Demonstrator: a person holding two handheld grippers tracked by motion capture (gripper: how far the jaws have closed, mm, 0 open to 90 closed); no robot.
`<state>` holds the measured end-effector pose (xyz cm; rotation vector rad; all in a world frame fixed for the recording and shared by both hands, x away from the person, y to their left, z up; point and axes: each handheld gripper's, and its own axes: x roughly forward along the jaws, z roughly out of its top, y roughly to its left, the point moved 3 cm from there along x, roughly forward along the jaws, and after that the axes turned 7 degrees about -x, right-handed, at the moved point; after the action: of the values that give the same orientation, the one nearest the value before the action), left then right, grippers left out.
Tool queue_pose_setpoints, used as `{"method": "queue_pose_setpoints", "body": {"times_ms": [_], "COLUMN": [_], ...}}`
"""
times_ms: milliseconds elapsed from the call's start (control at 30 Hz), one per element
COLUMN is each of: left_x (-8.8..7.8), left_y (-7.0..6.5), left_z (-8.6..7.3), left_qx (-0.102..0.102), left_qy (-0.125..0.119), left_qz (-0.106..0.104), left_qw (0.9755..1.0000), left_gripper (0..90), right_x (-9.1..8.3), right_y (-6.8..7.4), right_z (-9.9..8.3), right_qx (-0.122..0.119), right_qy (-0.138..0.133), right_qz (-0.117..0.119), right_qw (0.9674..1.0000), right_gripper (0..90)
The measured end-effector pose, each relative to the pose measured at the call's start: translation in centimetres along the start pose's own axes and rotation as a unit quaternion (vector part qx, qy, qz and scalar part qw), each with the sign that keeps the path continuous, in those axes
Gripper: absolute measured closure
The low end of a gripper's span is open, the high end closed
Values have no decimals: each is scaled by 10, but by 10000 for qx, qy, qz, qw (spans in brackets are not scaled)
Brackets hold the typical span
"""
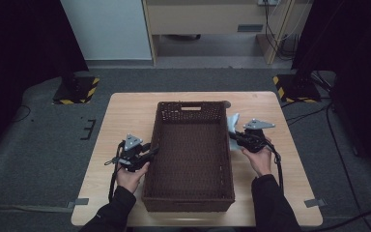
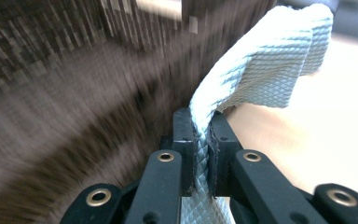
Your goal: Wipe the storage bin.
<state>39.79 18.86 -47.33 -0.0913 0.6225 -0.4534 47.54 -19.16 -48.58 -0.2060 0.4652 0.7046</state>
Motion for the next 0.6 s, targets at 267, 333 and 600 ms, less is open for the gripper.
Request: {"method": "queue_pose_setpoints", "body": {"times_ms": [267,333,600], "left_x": [-4,-6,-15], "left_y": [-3,-3,-7], "left_z": [0,-1,-10], "left_qx": [250,296,446], "left_qy": [155,160,298], "left_qz": [58,26,-197], "left_qw": [9996,9994,9984], "left_gripper": [527,506,493], "right_x": [-10,-9,15], "right_y": [11,11,17], "right_z": [10,8,-33], "right_qx": [-174,-157,-237], "right_qy": [315,366,1239], "right_qz": [-85,-85,12], "right_qw": [9993,9992,9920], "right_gripper": [847,846,846]}}
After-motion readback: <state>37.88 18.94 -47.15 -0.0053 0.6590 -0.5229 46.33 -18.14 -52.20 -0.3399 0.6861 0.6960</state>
